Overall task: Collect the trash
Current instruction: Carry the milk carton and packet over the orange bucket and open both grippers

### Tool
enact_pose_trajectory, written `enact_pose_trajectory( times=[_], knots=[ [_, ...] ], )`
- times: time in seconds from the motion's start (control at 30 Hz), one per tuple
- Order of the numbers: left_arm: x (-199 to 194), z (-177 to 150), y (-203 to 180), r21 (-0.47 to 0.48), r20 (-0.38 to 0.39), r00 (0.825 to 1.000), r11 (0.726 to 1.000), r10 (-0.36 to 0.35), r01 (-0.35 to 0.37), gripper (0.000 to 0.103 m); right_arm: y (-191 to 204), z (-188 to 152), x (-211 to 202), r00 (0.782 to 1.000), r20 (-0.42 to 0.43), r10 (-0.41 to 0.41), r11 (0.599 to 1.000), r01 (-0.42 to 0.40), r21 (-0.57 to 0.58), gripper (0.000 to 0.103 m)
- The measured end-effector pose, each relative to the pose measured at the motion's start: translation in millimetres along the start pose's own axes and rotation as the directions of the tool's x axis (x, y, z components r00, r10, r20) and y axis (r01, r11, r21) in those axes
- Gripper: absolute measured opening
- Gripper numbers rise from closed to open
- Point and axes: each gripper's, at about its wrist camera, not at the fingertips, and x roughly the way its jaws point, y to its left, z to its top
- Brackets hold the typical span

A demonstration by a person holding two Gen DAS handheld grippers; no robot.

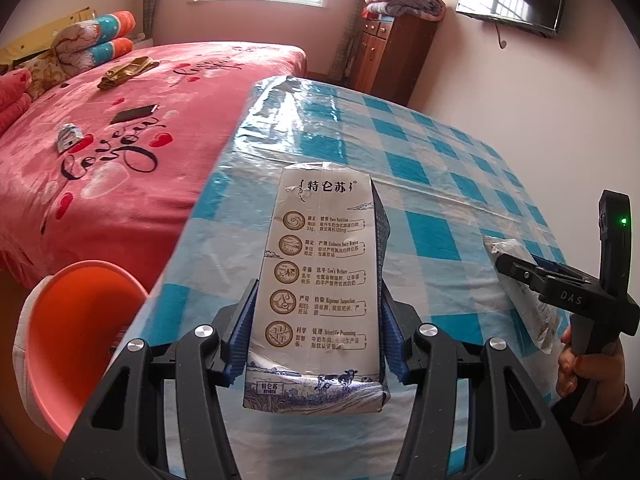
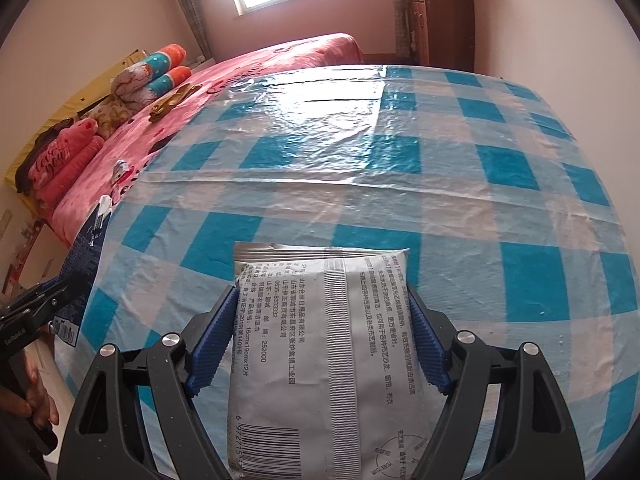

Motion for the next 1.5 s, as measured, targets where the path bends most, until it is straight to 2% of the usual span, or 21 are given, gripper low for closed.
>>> enact_pose_trajectory(
  times=[0.73, 1.13, 1.5],
  knots=[
    [-36, -6, 50, -0.063, 0.050, 0.994, 0.994, 0.095, -0.092, 0.056, 50, 17, 11, 0.988, -0.050, 0.147, 0.989, -0.148, -0.018, 0.079],
    [-49, -14, 83, -0.104, 0.052, 0.986, 0.983, 0.157, -0.151, 0.056, 100, 32, 13, 0.973, -0.071, 0.219, 0.969, -0.225, -0.100, 0.079],
    [-59, -30, 120, -0.171, 0.035, 0.977, 0.965, 0.210, -0.201, 0.056, 166, 40, 15, 0.949, -0.118, 0.293, 0.929, -0.312, -0.199, 0.079]
  ],
)
